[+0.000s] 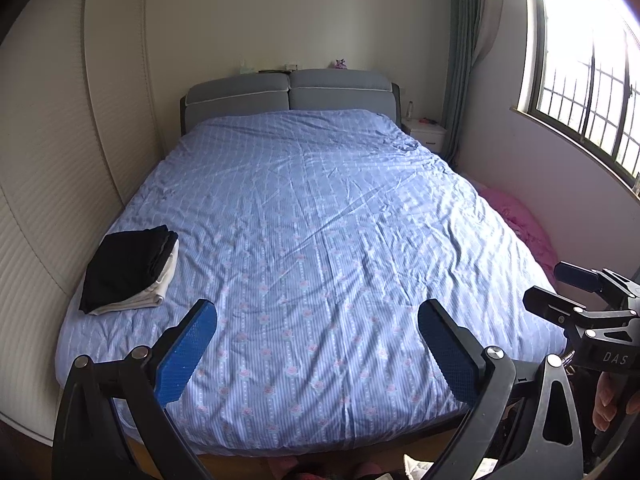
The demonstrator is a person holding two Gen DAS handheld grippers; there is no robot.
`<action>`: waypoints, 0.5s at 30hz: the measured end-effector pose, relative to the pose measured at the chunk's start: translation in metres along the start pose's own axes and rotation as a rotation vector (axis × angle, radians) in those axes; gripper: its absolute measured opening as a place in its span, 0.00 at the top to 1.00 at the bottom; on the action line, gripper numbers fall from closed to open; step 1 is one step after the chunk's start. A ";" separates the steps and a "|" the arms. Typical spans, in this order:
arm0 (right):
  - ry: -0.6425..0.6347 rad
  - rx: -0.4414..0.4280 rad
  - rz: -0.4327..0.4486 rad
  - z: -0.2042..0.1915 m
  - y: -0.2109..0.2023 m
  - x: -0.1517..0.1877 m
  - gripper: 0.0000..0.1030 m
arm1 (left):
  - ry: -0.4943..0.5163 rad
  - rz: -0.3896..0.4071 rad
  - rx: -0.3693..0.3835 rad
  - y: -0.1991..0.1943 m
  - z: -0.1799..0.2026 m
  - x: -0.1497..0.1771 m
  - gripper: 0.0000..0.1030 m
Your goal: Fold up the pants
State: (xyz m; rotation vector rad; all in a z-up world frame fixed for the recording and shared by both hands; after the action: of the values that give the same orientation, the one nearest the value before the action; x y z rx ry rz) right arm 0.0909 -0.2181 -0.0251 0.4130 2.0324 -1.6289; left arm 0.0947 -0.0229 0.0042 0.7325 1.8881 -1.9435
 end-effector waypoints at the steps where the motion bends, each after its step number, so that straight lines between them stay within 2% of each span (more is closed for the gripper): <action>1: 0.000 0.000 0.003 0.001 -0.001 0.000 0.16 | -0.001 0.002 0.001 0.000 0.001 0.000 0.01; 15: 0.005 0.006 0.026 0.008 -0.010 -0.006 0.16 | 0.020 0.021 0.020 0.000 0.009 -0.008 0.00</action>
State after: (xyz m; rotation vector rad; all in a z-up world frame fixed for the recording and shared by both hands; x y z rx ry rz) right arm 0.0919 -0.2274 -0.0146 0.4445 2.0178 -1.6203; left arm 0.1002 -0.0332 0.0091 0.7768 1.8674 -1.9525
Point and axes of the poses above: each gripper's, at about its wrist camera, not at the fingertips, and y roughly the way its jaws point, z to its right, x to its underside, the point moved 9 cm from there along y, roughly the way its jaws point, and after that the axes turned 14 degrees about -z, right-handed, at the moved point
